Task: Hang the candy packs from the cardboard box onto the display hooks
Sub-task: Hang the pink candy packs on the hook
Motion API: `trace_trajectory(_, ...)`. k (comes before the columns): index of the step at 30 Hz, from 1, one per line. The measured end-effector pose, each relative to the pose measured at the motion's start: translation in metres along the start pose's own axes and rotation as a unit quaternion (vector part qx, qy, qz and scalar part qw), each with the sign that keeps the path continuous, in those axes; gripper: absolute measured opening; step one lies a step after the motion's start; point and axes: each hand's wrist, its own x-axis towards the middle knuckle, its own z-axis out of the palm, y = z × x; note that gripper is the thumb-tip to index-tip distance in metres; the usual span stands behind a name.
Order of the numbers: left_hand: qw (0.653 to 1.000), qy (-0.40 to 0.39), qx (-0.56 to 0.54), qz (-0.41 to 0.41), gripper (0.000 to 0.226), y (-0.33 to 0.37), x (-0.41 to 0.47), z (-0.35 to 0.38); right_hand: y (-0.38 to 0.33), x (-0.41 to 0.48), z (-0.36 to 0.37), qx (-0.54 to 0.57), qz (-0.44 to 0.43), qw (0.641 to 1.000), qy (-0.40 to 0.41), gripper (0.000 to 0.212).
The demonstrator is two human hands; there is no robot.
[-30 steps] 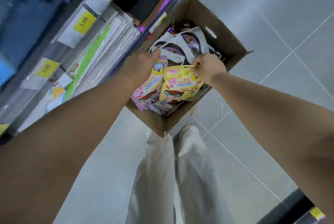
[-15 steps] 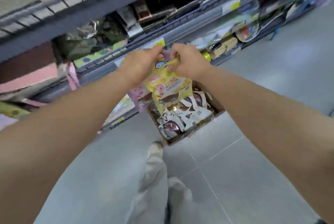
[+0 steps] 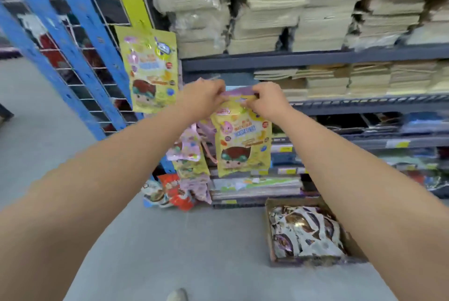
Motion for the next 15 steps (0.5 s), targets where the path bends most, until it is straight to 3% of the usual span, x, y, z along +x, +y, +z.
trace_trajectory(3, 0.989, 0.049, -0.13, -0.059, 0.02, -0.038, -0.009, -0.036, -0.055, 0.015, -0.002, 0.011, -0.012, 1.0, 0.016, 0.032)
trace_trajectory(6, 0.968, 0.085, -0.214, -0.098, 0.013, -0.068, -0.007, -0.066, -0.097, 0.03, -0.002, 0.066, 0.003, 0.998, 0.025, 0.029)
trace_trajectory(8, 0.958, 0.098, -0.244, -0.115, 0.004, -0.087, -0.003, -0.082, -0.12, 0.04, 0.001, 0.084, 0.002, 0.996, 0.023, 0.02)
trace_trajectory(13, 0.944, 0.181, -0.244, -0.127, 0.008, -0.132, 0.007, -0.103, -0.168, 0.06, 0.016, 0.077, -0.014, 0.995, 0.063, 0.008)
trace_trajectory(15, 0.936, 0.215, -0.248, -0.123, 0.013, -0.144, 0.011, -0.11, -0.183, 0.067, 0.018, 0.074, -0.009, 0.994, 0.082, 0.016)
